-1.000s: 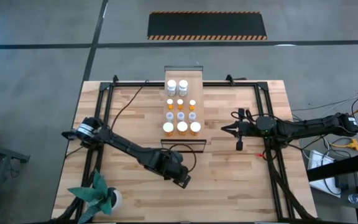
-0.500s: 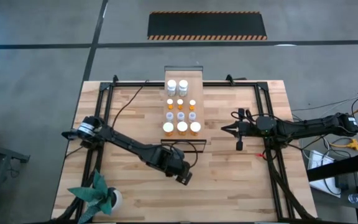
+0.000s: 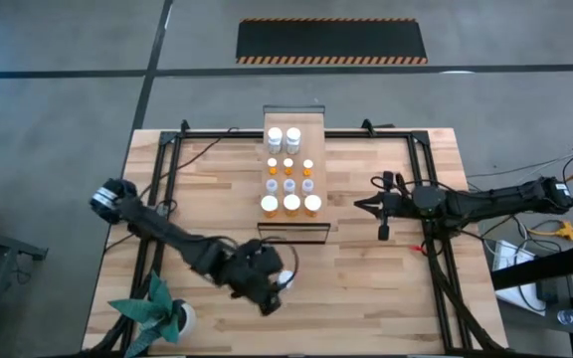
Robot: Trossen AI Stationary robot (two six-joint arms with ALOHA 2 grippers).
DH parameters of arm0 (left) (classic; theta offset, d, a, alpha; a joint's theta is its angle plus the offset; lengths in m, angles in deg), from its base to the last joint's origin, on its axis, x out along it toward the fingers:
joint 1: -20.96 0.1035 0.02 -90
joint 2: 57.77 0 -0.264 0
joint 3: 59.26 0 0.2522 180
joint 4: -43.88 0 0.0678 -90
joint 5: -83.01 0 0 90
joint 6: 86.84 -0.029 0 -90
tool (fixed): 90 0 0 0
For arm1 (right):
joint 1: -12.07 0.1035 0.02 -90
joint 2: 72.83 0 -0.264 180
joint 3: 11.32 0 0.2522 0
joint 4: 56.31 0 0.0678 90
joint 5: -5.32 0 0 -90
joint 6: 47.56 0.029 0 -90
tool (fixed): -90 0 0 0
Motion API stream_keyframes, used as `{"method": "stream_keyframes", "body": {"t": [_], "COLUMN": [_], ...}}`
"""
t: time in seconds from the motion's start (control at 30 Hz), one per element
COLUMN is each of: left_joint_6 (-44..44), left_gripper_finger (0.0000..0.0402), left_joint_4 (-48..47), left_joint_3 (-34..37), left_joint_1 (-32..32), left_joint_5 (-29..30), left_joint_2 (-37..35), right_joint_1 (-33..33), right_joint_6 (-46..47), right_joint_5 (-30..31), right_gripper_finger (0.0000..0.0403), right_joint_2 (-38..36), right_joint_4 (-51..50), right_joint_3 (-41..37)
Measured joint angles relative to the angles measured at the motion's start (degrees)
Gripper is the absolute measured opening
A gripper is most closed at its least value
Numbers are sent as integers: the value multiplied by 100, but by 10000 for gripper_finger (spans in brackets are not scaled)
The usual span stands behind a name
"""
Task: Pick and place medicine bottles onto shelf by color
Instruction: Put the white pill bottle aligned with the other white pill bottles on the shelf
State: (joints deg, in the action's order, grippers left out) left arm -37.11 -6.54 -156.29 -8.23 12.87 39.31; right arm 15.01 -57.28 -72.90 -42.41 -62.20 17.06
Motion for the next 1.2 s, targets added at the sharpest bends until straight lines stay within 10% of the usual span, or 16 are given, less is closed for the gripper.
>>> {"method": "stream_keyframes", "body": {"t": [0.37, 0.63, 0.93, 1.2], "left_joint_6": [-1793, -2994, -3813, -4014], "left_gripper_finger": [21, 8, 8, 8], "left_joint_4": [5547, 8529, 10031, 10067], "left_joint_3": [3710, 5831, 6776, 6840], "left_joint_1": [-613, -647, -647, -645], "left_joint_5": [7, 139, 457, 511], "left_joint_2": [-1619, -2284, -2304, -2249], "right_joint_1": [1970, 4107, 5078, 4752], "right_joint_6": [864, 1881, 4122, 6043], "right_joint_5": [1885, 4149, 4984, 4675], "right_gripper_finger": [9, 9, 22, 128], "right_joint_2": [346, 1637, 4148, 6128], "right_joint_4": [-939, -946, -906, -861], "right_joint_3": [878, 1428, 2422, 3603]}}
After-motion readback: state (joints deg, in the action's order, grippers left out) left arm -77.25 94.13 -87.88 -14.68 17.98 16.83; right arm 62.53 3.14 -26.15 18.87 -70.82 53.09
